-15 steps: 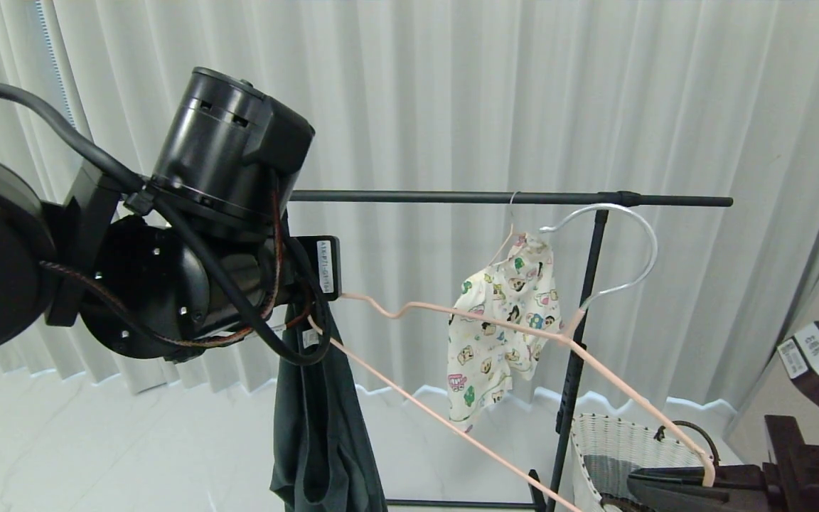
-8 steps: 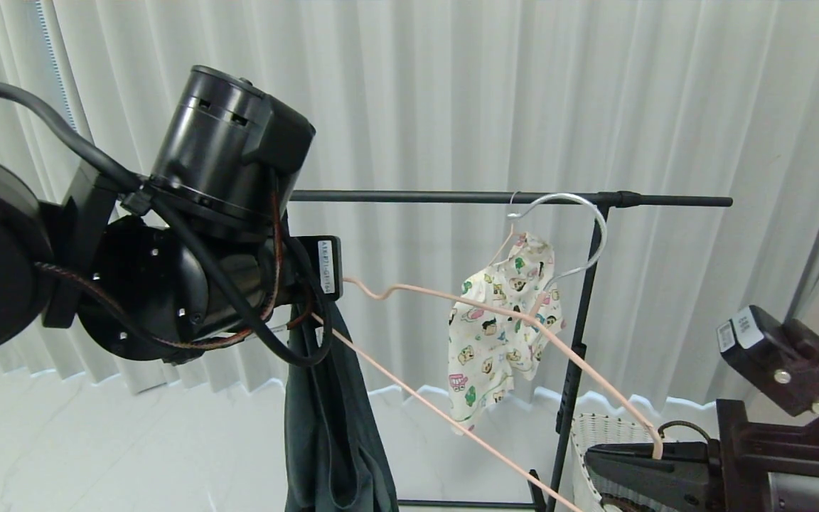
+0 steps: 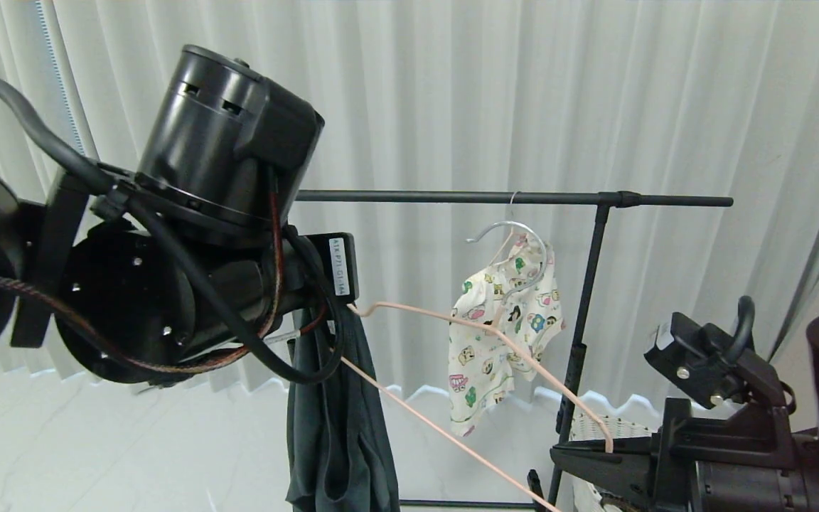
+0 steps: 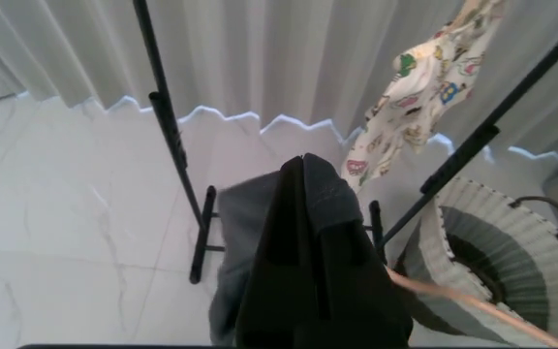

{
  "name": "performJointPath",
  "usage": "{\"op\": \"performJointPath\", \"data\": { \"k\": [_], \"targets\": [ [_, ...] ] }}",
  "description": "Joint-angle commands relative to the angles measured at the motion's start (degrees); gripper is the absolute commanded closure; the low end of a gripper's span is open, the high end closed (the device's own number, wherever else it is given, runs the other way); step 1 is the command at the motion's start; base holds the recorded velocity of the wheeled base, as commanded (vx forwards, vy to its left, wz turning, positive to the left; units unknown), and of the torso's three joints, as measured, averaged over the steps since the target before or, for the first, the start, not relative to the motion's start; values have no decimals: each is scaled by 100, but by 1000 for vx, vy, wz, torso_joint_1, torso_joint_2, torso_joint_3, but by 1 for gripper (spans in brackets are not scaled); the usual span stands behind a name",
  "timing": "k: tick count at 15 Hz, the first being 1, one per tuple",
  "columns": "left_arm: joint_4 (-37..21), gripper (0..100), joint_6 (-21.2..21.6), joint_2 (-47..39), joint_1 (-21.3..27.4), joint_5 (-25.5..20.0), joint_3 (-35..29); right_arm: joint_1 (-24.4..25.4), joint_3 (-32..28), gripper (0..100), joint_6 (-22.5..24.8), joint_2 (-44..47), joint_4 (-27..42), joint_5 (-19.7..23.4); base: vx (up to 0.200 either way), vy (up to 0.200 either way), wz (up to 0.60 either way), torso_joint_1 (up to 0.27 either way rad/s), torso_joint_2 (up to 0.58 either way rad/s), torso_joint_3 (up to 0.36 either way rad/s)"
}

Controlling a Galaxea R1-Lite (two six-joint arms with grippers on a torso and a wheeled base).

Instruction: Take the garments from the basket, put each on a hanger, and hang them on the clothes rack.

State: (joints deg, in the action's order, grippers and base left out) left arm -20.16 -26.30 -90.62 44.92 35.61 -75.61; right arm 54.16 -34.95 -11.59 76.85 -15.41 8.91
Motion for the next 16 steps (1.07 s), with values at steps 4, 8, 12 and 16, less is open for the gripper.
{"op": "performJointPath", "data": {
  "k": [4, 8, 12, 16],
  "targets": [
    [-5, 100, 10, 150, 491, -45, -7, 42, -205, 100, -1, 278, -6, 23, 0, 0, 0, 0, 0, 0],
    [-14, 100, 72, 221, 737, -256, 2, 174, -223, 100, -1, 304, 3, 49, 0, 0, 0, 0, 0, 0],
    [-14, 100, 1083, 766, 465, -775, 433, -73, -179, 100, 8, 67, 143, 84, 0, 0, 0, 0, 0, 0],
    [4, 100, 1417, 950, 359, -1443, 494, -152, -232, 100, 17, 85, 266, 366, 0, 0, 0, 0, 0, 0]
  ]
}}
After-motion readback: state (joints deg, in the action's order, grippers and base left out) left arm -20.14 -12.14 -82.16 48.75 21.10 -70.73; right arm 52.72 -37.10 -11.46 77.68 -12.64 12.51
